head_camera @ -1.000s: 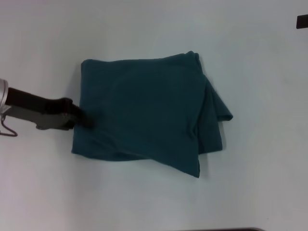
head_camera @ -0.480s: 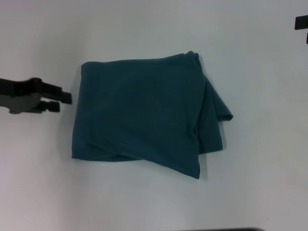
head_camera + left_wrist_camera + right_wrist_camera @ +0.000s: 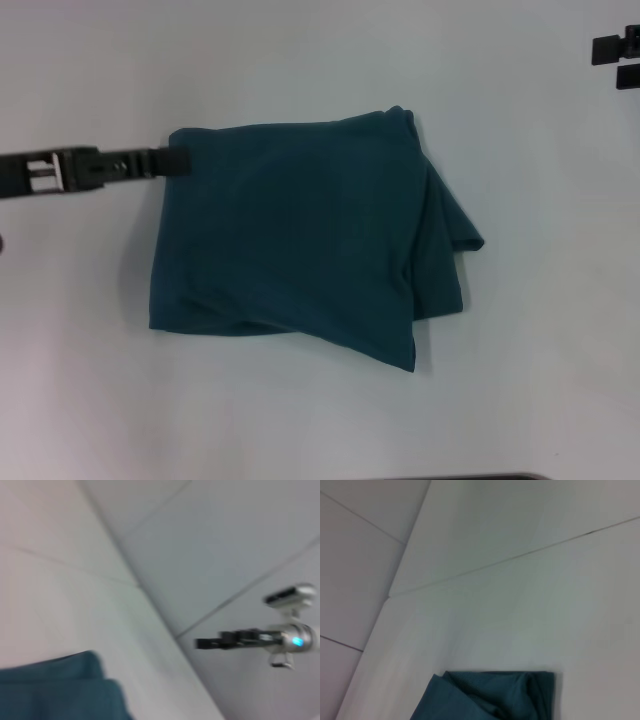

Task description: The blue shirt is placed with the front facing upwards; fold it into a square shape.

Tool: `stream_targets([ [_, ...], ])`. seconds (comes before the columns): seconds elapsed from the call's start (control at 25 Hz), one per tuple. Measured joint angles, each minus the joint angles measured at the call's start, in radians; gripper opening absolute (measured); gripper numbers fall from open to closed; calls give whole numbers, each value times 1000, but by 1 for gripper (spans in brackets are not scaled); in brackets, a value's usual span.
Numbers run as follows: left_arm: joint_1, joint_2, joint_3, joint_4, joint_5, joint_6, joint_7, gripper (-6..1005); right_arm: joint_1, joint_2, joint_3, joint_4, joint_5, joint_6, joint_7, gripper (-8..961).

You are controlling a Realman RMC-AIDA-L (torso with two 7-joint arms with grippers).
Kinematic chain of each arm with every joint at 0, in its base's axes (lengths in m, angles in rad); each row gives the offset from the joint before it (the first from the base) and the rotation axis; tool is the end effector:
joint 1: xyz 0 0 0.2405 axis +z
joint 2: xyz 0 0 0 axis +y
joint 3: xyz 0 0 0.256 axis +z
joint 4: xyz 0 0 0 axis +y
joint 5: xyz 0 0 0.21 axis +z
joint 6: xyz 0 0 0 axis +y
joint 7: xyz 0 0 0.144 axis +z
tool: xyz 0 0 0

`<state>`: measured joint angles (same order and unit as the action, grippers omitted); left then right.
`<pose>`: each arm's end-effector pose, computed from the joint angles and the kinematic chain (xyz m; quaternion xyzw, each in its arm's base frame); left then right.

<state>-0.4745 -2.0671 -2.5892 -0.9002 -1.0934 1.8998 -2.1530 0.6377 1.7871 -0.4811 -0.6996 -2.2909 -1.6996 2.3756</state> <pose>-0.2549 0.2993 0.0578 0.8318 0.4809 0.2772 0.0067 0.2920 0.3643 0.1370 -0.7730 0.5984 0.1745 0.1184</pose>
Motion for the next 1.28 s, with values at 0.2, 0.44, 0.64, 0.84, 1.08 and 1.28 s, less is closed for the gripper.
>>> stream_targets([
  [0.2, 21, -47, 7, 1, 21, -23, 52, 529, 10, 6, -17, -1, -1, 0, 0, 916],
  [0.44, 18, -22, -7, 18, 32, -22, -108, 708, 25, 12, -43, -2, 0, -22, 7, 916],
  [0.64, 36, -16, -94, 13, -60, 19, -177, 880, 53, 44, -141, 6, -5, -34, 31, 915],
  [0.84, 40, -8, -168, 21, -103, 21, -221, 923, 90, 88, -247, 13, -7, -4, 82, 914],
  [1.08, 40, -1, -212, 22, -108, 21, -224, 935, 129, 136, -305, 57, -24, 103, 145, 913],
  [1.28, 40, 4, -241, 24, -108, 22, -225, 936, 161, 163, -338, 111, -75, 194, 159, 913],
])
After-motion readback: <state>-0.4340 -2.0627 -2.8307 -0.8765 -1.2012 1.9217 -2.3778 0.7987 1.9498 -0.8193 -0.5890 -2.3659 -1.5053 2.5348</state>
